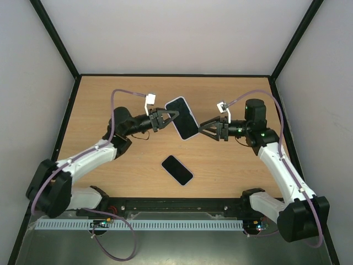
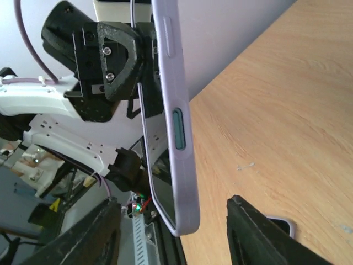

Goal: Take the phone out of the phone case

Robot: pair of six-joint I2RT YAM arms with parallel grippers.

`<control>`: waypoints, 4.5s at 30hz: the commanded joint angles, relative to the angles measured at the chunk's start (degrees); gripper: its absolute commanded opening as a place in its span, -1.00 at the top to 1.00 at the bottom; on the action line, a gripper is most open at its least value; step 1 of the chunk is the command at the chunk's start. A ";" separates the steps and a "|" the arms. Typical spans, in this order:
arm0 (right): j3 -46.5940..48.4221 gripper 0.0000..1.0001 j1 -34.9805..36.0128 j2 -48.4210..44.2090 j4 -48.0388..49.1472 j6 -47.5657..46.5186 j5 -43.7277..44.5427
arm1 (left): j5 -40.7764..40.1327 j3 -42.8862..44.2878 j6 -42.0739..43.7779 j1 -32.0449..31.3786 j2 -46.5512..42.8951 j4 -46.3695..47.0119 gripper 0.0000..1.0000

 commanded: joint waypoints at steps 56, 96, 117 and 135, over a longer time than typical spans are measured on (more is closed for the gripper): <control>-2.48 0.13 14.38 -8.98 -28.48 -44.24 8.73 | 24.74 -0.90 20.44 0.52 -16.02 -24.35 0.95; 8.14 0.60 28.95 -1.27 -30.03 -50.74 14.94 | 25.47 -1.11 16.27 0.47 -13.76 -22.64 0.95; 8.42 0.82 29.54 -1.43 -25.03 -54.75 28.85 | 30.25 -0.69 11.63 -1.02 -11.62 -19.50 0.95; 10.80 0.36 22.74 -1.30 -5.86 -22.70 28.47 | 30.68 -0.43 12.29 -2.47 -11.91 -20.75 0.95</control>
